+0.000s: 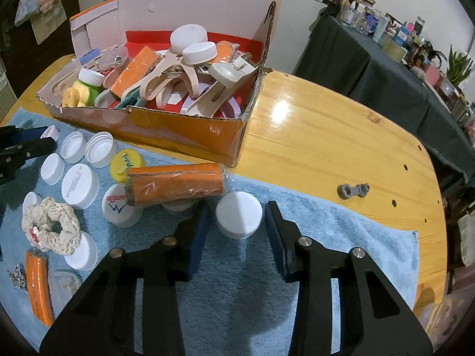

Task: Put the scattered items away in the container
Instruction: 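Grasp the white 'Genton' cap with left tool while right tool grasps a white cap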

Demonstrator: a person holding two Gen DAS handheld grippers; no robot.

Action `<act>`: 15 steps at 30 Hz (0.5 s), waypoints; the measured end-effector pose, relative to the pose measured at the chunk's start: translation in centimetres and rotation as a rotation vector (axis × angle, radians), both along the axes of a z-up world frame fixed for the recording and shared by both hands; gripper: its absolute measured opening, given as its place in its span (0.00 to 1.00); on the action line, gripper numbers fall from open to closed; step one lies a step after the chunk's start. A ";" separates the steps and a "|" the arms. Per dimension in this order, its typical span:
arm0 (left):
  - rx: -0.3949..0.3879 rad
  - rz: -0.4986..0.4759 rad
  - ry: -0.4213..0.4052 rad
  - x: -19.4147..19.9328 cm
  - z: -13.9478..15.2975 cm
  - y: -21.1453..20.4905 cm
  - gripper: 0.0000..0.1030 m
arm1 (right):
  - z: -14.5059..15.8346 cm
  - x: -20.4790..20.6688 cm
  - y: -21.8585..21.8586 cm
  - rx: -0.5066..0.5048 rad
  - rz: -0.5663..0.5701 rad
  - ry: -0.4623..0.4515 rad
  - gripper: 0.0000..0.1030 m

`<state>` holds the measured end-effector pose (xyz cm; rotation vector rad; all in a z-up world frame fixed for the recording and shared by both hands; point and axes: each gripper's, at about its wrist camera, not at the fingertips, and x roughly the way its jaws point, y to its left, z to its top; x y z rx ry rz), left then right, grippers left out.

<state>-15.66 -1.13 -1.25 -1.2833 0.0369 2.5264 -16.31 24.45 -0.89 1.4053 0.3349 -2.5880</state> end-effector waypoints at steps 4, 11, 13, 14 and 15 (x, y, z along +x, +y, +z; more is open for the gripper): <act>0.000 0.000 0.000 0.0 0.0 0.0 0.33 | 0.0 0.1 0.0 0.001 0.005 0.002 0.31; 0.004 0.002 0.006 0.0 0.3 0.0 0.33 | 0.0 0.3 0.1 -0.002 0.000 0.007 0.30; 0.004 0.003 0.009 0.0 0.3 0.0 0.33 | 0.0 0.3 0.2 -0.003 -0.002 0.008 0.30; 0.005 0.003 0.008 0.0 0.4 0.0 0.33 | 0.0 0.2 0.3 -0.004 -0.005 0.010 0.30; 0.005 0.004 0.010 0.0 0.4 0.0 0.33 | 0.1 0.3 0.3 -0.005 -0.007 0.010 0.30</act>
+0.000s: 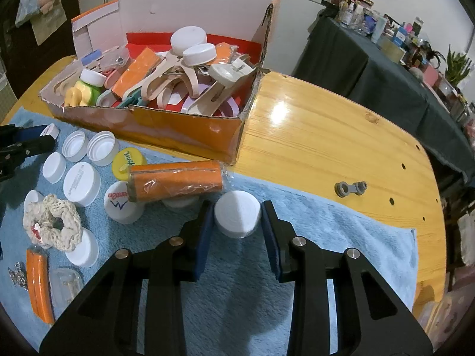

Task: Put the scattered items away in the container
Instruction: 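Grasp the white 'Genton' cap with left tool while right tool grasps a white cap, then lift both caps and carry them over the box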

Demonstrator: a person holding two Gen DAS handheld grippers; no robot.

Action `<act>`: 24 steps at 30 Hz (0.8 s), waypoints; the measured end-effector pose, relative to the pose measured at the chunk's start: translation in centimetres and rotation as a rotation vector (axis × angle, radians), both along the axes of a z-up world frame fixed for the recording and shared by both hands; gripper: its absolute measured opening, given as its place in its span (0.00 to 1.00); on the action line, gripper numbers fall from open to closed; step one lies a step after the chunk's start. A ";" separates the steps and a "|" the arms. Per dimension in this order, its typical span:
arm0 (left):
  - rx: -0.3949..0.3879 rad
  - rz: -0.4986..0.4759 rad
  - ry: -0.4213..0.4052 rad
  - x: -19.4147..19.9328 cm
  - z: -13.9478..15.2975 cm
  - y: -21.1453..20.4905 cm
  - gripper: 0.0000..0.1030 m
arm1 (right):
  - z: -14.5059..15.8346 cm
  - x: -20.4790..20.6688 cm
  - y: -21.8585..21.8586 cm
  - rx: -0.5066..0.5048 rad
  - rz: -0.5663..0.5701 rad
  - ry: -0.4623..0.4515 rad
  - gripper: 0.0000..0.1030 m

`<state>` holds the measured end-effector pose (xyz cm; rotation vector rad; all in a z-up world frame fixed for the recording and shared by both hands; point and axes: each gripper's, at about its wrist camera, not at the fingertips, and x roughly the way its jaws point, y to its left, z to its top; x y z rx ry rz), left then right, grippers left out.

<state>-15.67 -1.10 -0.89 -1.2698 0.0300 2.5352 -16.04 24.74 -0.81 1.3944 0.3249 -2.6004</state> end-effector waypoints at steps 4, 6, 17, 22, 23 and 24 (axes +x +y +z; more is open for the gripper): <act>0.000 0.003 0.006 0.0 0.2 0.0 0.33 | 0.3 0.1 0.0 0.002 -0.003 0.012 0.30; 0.001 0.005 0.011 0.1 0.3 -0.1 0.33 | 0.6 0.2 0.2 0.002 -0.005 0.014 0.30; 0.009 0.010 0.045 0.9 1.9 -0.5 0.33 | 2.1 0.9 0.1 -0.001 -0.002 0.055 0.30; 0.006 0.013 0.072 1.5 3.3 -0.6 0.33 | 3.4 1.3 -0.4 -0.001 0.013 0.083 0.30; 0.005 0.013 0.077 1.6 3.5 -0.6 0.33 | 3.7 1.3 -0.5 0.000 0.016 0.088 0.30; 0.004 0.012 0.081 1.6 3.7 -0.6 0.33 | 4.0 1.4 -0.6 -0.001 0.020 0.095 0.30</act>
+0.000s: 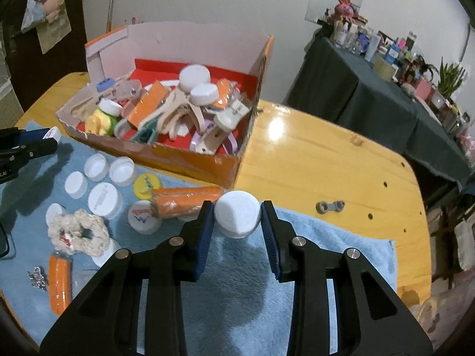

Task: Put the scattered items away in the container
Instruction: 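Lift both caps and carry them over the box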

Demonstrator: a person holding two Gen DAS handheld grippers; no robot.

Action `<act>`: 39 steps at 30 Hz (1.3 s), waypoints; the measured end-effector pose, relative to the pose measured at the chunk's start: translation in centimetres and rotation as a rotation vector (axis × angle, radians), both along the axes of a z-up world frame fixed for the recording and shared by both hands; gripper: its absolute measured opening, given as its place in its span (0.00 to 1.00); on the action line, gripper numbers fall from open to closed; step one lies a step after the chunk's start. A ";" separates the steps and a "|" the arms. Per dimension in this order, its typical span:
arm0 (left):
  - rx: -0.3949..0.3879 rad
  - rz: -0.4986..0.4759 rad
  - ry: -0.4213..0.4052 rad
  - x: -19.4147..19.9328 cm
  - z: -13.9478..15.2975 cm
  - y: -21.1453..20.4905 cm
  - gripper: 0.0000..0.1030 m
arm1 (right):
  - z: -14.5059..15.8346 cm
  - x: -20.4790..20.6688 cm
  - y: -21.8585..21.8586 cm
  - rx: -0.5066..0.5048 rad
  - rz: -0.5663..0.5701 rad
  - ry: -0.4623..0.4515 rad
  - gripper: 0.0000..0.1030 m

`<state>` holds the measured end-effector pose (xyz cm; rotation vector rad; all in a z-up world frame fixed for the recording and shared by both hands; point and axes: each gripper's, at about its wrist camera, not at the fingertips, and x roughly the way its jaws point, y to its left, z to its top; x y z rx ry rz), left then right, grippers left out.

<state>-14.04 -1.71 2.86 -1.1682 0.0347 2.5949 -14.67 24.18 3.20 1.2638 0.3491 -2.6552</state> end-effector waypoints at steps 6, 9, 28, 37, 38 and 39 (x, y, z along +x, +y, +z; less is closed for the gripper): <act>0.000 -0.003 0.024 0.1 1.3 0.3 0.33 | 1.5 0.0 -0.6 -0.008 0.018 0.028 0.30; 0.003 -0.003 0.032 -0.1 1.9 0.4 0.33 | 2.1 -0.1 -1.3 -0.010 0.029 0.041 0.30; -0.001 -0.030 0.061 -4.9 3.7 2.7 0.33 | 3.8 -5.5 -5.9 -0.036 0.110 0.065 0.30; -0.016 -0.047 0.040 -7.0 2.6 3.4 0.33 | 3.0 -7.7 -7.3 -0.033 0.136 0.044 0.30; -0.015 -0.047 0.037 -7.2 2.4 3.4 0.33 | 2.9 -7.8 -7.5 -0.031 0.139 0.042 0.30; -0.013 -0.047 0.034 -7.4 2.3 3.4 0.33 | 2.6 -8.0 -7.7 -0.028 0.142 0.038 0.30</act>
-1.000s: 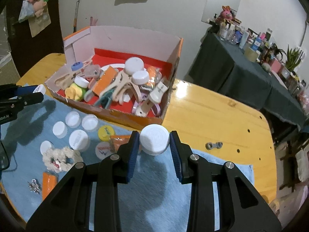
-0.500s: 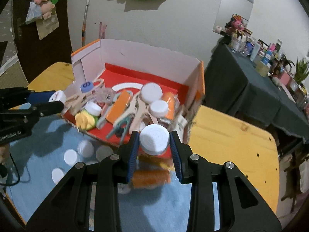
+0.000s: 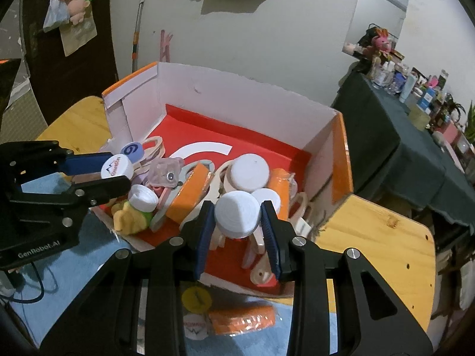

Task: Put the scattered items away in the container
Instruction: 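Lift both caps and carry them over the box, then lower both caps into the box and open both tools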

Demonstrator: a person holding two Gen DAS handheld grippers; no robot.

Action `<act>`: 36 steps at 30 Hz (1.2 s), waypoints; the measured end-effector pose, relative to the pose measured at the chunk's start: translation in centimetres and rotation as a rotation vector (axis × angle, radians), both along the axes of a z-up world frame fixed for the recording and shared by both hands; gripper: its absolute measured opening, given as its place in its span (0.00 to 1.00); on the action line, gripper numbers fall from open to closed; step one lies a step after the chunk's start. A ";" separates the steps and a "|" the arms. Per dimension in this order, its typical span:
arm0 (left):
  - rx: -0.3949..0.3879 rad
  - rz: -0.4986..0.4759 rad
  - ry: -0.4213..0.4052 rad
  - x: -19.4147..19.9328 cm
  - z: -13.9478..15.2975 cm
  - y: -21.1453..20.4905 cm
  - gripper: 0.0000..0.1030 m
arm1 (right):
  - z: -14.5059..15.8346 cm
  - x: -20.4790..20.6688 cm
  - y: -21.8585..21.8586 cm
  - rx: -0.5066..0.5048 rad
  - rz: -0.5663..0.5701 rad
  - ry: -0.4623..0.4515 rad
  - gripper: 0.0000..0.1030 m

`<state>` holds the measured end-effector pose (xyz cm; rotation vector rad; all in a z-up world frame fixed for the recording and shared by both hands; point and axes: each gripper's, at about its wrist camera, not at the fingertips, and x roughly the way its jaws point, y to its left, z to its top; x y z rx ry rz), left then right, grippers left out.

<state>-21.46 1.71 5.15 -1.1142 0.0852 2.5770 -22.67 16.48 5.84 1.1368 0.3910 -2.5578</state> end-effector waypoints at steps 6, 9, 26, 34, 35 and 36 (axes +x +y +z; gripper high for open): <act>0.004 -0.003 -0.015 -0.9 -0.6 0.2 0.33 | -0.9 -0.8 -0.9 0.016 0.016 -0.018 0.30; 0.006 -0.008 -0.015 -1.1 -0.6 0.4 0.33 | -1.2 -1.0 -1.2 0.017 0.020 -0.027 0.30; -0.002 -0.010 -0.037 -2.1 -1.4 0.9 0.33 | -2.3 -2.0 -1.5 0.022 0.020 -0.063 0.30; -0.006 -0.007 -0.042 -2.2 -1.7 0.8 0.33 | -2.8 -2.2 -1.4 0.023 0.016 -0.077 0.30; -0.006 -0.007 -0.044 -2.2 -1.8 0.8 0.33 | -2.8 -2.2 -1.4 0.023 0.015 -0.079 0.30; -0.006 -0.007 -0.046 -2.3 -1.9 0.8 0.33 | -2.9 -2.3 -1.4 0.024 0.013 -0.080 0.30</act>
